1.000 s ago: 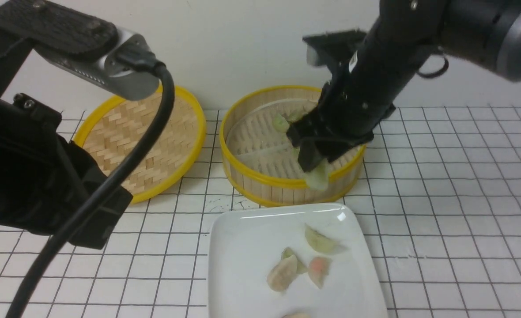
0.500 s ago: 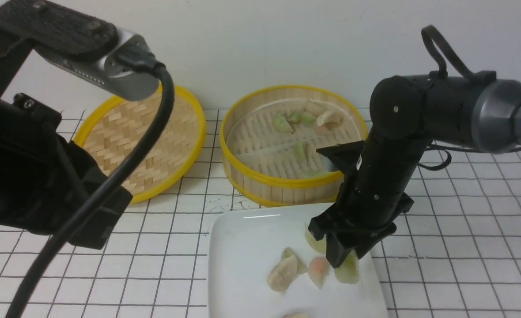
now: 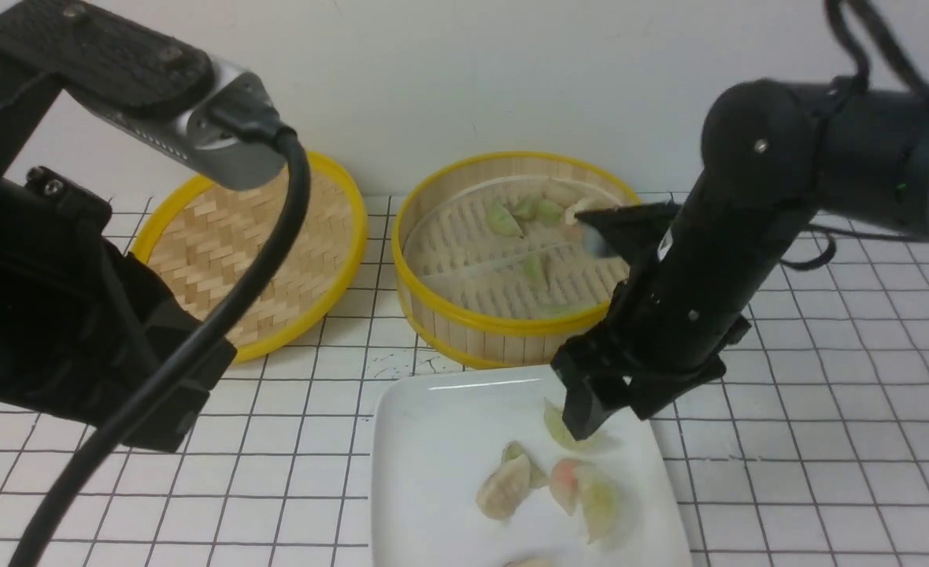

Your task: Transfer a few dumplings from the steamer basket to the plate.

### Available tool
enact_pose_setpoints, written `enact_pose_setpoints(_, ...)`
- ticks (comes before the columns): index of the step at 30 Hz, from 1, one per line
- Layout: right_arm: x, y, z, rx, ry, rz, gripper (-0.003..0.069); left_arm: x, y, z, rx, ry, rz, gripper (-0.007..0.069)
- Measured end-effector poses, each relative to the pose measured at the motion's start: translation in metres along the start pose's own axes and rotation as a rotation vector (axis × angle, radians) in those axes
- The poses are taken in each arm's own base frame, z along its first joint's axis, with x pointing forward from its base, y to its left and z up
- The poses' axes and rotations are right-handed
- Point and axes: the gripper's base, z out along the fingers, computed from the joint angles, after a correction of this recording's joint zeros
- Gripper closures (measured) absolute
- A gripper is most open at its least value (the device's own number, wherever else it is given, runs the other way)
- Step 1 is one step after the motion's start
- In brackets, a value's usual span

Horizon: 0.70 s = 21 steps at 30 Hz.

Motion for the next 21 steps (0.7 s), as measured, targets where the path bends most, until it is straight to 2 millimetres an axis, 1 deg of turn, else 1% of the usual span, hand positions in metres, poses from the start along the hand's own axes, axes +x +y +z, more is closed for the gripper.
enact_pose_setpoints(2,0.008,0.008,-0.031,-0.009,-0.082,-0.003,0.0265,0.0,0.0,0.0,0.0,0.0,0.005,0.0631)
enact_pose_setpoints(3,0.015,0.012,-0.049,-0.015,-0.131,-0.008,0.0297,0.0,0.0,0.0,0.0,0.0,0.01,0.0631)
enact_pose_setpoints(4,0.022,0.016,-0.068,-0.018,-0.182,-0.007,0.0331,0.0,0.0,0.0,0.0,0.0,0.015,0.0631)
enact_pose_setpoints(5,0.034,0.02,-0.091,-0.02,-0.246,-0.013,0.0374,0.0,0.0,0.0,0.0,0.0,0.023,0.0631)
enact_pose_setpoints(6,0.044,0.023,-0.106,-0.019,-0.287,-0.015,0.0396,0.0,0.0,0.0,0.0,0.0,0.03,0.0631)
enact_pose_setpoints(7,0.057,0.025,-0.123,-0.017,-0.337,-0.013,0.0439,0.0,0.0,0.0,0.0,0.0,0.032,0.0631)
enact_pose_setpoints(8,0.075,0.027,-0.144,-0.009,-0.401,-0.019,0.048,0.0,0.0,0.0,0.0,0.0,0.034,0.0631)
enact_pose_setpoints(10,0.097,0.027,-0.163,0.005,-0.492,-0.02,0.053,0.0,0.0,0.0,0.0,0.0,0.035,0.0631)
enact_pose_setpoints(13,0.147,0.024,-0.197,0.036,-0.737,-0.037,0.0608,0.0,0.0,0.0,0.0,0.0,0.037,0.0631)
enact_pose_setpoints(15,0.179,0.021,-0.211,0.041,-0.89,-0.047,0.0637,0.0,0.0,0.0,0.001,0.0,0.037,0.0631)
enact_pose_setpoints(17,0.208,0.015,-0.213,0.05,-1.048,-0.052,0.066,0.0,-0.001,0.0,0.007,-0.001,0.035,0.0631)
enact_pose_setpoints(19,0.238,0.007,-0.209,0.053,-1.211,-0.063,0.0669,0.0,-0.002,0.0,0.019,-0.002,0.031,0.0631)
enact_pose_setpoints(21,0.264,-0.001,-0.196,0.043,-1.357,-0.07,0.0671,0.0,-0.003,0.0,0.028,-0.003,0.028,0.0631)
